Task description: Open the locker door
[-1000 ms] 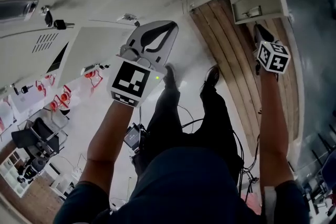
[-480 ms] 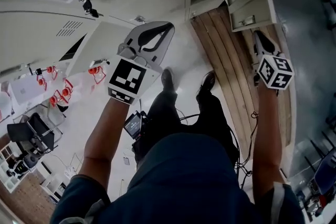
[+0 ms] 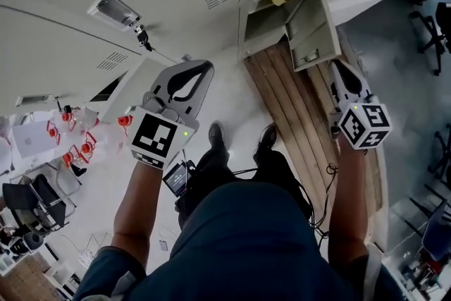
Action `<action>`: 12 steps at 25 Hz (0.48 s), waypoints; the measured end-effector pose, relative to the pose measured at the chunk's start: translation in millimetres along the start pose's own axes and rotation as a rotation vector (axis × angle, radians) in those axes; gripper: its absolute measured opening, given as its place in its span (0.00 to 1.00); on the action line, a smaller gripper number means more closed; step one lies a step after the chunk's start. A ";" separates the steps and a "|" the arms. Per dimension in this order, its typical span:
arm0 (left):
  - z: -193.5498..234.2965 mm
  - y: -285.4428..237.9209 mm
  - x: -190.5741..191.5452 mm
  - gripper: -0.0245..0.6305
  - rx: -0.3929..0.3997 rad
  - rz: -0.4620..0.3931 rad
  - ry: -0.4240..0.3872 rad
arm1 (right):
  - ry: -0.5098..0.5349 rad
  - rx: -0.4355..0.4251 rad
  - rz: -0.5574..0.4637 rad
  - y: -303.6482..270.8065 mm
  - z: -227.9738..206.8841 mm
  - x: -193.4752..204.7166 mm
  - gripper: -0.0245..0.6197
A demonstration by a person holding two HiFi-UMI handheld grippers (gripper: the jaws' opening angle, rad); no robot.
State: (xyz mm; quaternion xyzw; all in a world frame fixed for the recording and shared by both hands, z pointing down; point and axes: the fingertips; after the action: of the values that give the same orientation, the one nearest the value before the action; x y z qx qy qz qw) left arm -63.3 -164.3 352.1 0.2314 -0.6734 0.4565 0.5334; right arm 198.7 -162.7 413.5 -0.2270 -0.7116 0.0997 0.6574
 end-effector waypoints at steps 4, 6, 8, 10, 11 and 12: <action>0.4 23.9 -25.2 0.07 -0.016 -0.038 -0.019 | 0.021 -0.019 -0.069 27.8 18.9 -40.6 0.12; -2.2 35.9 -37.0 0.07 -0.021 -0.054 -0.029 | 0.033 -0.033 -0.100 42.7 29.0 -59.1 0.12; -6.5 47.3 -48.4 0.07 -0.023 -0.067 -0.044 | 0.049 -0.045 -0.129 58.5 39.0 -76.7 0.12; -11.6 56.5 -59.7 0.07 -0.021 -0.081 -0.068 | 0.080 -0.056 -0.155 74.6 48.9 -92.7 0.11; -14.6 60.5 -65.1 0.07 -0.019 -0.088 -0.083 | 0.102 -0.062 -0.167 82.7 54.3 -99.8 0.11; -17.9 64.2 -70.2 0.07 -0.016 -0.093 -0.098 | 0.127 -0.070 -0.178 90.8 59.9 -106.2 0.10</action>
State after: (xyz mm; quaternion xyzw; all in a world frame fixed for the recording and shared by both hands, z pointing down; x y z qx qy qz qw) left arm -82.8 -130.6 263.5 0.2802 -0.6908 0.4139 0.5225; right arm 160.8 -121.9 272.0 -0.1916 -0.6889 0.0012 0.6990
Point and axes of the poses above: the fingertips, and each gripper's own axes: y backward along the fingers, z to its left, x out of its underside, and after that the axes turned 7 degrees about x, right-handed
